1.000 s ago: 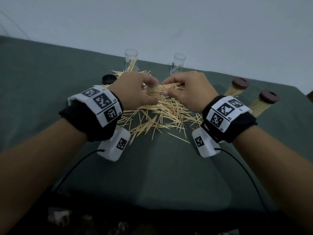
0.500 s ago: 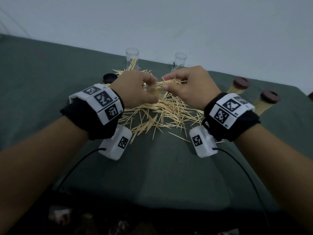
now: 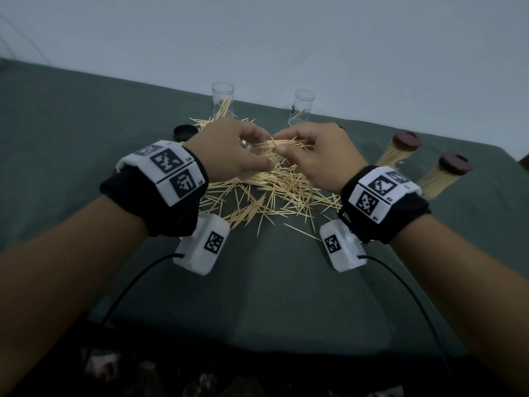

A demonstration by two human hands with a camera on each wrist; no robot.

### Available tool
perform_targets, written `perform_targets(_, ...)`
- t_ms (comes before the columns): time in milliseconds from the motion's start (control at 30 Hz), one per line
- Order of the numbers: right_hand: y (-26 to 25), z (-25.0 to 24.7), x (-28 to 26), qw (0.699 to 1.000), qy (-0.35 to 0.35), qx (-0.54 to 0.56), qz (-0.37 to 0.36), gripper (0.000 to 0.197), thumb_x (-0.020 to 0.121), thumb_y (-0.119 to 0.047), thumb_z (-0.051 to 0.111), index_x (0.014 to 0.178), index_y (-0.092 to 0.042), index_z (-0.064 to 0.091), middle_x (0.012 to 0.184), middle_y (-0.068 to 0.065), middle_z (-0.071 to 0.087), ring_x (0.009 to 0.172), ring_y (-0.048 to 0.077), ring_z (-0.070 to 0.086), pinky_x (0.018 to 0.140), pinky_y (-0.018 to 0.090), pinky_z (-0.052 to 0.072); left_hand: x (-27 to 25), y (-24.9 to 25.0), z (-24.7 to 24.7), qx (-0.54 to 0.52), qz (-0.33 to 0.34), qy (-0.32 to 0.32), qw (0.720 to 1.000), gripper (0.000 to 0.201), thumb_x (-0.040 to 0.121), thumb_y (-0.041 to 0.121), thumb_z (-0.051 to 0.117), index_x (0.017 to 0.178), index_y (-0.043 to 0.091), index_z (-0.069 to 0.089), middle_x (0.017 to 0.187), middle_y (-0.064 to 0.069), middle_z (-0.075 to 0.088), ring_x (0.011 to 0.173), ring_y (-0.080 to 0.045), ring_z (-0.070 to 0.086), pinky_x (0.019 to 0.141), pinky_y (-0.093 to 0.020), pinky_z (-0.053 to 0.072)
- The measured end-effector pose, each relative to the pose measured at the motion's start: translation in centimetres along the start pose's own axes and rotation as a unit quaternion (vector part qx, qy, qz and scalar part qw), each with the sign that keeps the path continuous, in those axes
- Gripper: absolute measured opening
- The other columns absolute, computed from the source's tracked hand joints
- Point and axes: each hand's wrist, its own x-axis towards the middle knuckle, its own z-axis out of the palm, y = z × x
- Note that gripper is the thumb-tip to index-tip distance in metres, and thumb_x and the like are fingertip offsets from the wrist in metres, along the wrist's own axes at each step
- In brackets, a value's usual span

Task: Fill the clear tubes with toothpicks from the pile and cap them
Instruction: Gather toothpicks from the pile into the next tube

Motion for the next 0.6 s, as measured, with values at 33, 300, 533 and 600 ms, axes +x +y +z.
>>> perform_targets(33,0.02,-0.01,0.0,1.0,0.004,0.0,0.0,0.011,0.086,-0.028,0.072,0.097,-0.033,0.072,0.076,-0.012,0.07,0.067,0.0,0.066,0.07,0.023,0.055,0.04,-0.01,0.01,-0.002,-0.002,0.001,1.0,0.053,0.075,0.039,0.081,0.123,0.025,0.064,0.111,0.011,0.067,0.1,-0.007,0.065,0.094,-0.034,0.053)
perform_targets(300,0.16,0.04,0.2,0.998,-0.006,-0.048,-0.029,0.013,0.086,-0.032,0.071,0.099,-0.032,0.074,0.087,-0.011,0.069,0.075,-0.001,0.063,0.078,0.027,0.053,0.1,-0.13,-0.09,-0.008,0.005,-0.001,1.0,0.056,0.074,0.04,0.082,0.125,0.026,0.063,0.111,0.014,0.066,0.102,-0.007,0.065,0.095,-0.035,0.052)
perform_targets(533,-0.35,-0.51,0.41,0.991,-0.044,-0.123,-0.042,0.021,0.093,-0.026,0.062,0.112,-0.028,0.071,0.086,-0.01,0.058,0.081,0.008,0.056,0.075,0.019,0.04,0.22,-0.06,0.01,0.008,0.008,0.004,1.0,0.056,0.075,0.041,0.08,0.126,0.026,0.062,0.112,0.015,0.065,0.102,-0.006,0.064,0.089,-0.026,0.051)
perform_targets(600,-0.56,-0.72,0.5,0.994,-0.018,-0.106,-0.03,0.016,0.089,-0.026,0.068,0.103,-0.029,0.074,0.087,-0.009,0.065,0.078,0.006,0.059,0.069,0.012,0.041,0.27,-0.06,0.01,0.009,0.008,0.005,1.0,0.055,0.075,0.04,0.08,0.125,0.028,0.062,0.108,0.017,0.065,0.1,-0.004,0.064,0.082,-0.02,0.049)
